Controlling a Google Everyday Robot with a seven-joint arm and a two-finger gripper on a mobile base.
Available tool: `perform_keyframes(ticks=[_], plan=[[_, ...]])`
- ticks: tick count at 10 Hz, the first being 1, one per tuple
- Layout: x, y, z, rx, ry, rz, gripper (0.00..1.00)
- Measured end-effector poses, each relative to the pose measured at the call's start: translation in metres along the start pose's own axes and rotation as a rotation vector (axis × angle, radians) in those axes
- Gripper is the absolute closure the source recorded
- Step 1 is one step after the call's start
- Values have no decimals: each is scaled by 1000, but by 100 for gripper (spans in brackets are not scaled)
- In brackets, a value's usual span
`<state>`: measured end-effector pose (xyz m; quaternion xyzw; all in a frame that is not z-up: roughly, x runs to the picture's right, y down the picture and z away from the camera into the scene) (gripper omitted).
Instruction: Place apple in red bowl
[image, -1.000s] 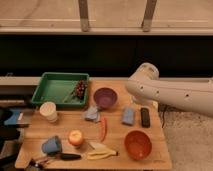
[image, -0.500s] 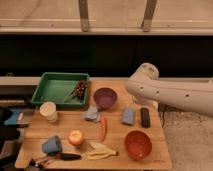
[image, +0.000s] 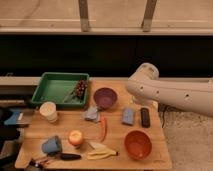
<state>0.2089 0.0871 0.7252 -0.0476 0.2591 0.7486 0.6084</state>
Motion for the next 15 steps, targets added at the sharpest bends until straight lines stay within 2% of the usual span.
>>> perform_keyframes(ticks=[6, 7, 9, 11, 13, 15], plan=[[1, -1, 0, -4, 0, 1, 25], [1, -1, -2, -24, -10, -3, 25], [3, 10, -19, -77, -40, -31, 25], [7, 47, -39, -119, -68, -100, 25], [14, 97, -65, -165, -99, -191, 25], [42, 141, -101, -219, -130, -320, 25]])
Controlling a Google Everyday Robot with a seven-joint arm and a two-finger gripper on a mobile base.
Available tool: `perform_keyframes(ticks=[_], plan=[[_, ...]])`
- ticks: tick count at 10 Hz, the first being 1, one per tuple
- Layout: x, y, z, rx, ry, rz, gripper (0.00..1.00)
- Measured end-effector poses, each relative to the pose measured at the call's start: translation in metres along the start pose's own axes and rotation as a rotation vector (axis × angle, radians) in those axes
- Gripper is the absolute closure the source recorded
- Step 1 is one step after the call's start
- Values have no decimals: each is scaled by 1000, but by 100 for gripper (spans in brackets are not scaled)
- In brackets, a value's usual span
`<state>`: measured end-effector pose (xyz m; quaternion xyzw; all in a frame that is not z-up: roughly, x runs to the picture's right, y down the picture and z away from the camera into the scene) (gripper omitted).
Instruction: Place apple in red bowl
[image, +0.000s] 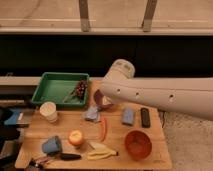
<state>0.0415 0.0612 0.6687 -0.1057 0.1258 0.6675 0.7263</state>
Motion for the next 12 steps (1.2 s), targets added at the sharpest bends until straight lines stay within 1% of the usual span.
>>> perform_keyframes(ticks=[2, 4, 5, 6, 10, 11, 12], plan=[[17, 41, -27, -54, -24, -113, 25], [36, 93, -56, -111, -64, -249, 25], [44, 108, -67, -124, -83, -291, 25], [51, 116, -73, -131, -94, -320, 25], [52, 118, -74, -133, -95, -324, 25], [52, 117, -73, -135, -85, -330, 25], [54, 123, -69, -139, -73, -347, 25]])
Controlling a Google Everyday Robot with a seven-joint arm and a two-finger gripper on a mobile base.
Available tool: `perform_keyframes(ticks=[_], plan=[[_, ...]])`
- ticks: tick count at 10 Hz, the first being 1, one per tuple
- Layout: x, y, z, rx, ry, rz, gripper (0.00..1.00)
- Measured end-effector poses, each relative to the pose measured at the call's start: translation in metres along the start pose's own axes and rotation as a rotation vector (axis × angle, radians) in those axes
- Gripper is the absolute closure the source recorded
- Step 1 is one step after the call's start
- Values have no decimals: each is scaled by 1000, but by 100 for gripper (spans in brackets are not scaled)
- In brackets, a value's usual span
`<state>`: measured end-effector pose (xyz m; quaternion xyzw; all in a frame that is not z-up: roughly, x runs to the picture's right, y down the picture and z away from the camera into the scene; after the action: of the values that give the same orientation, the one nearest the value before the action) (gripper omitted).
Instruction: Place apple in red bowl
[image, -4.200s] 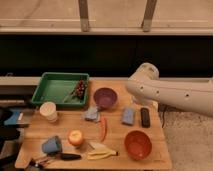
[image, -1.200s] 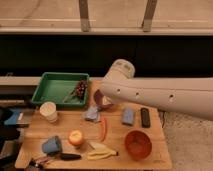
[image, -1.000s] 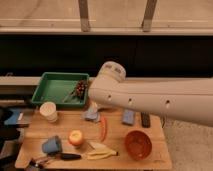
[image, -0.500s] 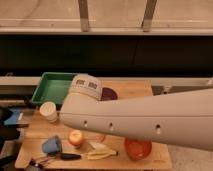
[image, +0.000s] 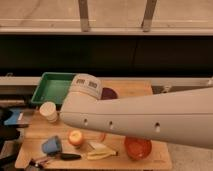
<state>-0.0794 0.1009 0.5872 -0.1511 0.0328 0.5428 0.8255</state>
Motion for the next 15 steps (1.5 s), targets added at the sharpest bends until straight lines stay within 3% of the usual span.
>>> perform_keyframes(ticks=[3, 5, 11, 13, 15], plan=[[3, 38, 37, -31, 73, -75, 25], [16, 55, 64, -48, 138, -99, 25], [41, 78, 116, -96, 299, -93, 25], [41, 81, 131, -104, 340, -82, 25], [47, 84, 149, -99, 407, -83, 25]])
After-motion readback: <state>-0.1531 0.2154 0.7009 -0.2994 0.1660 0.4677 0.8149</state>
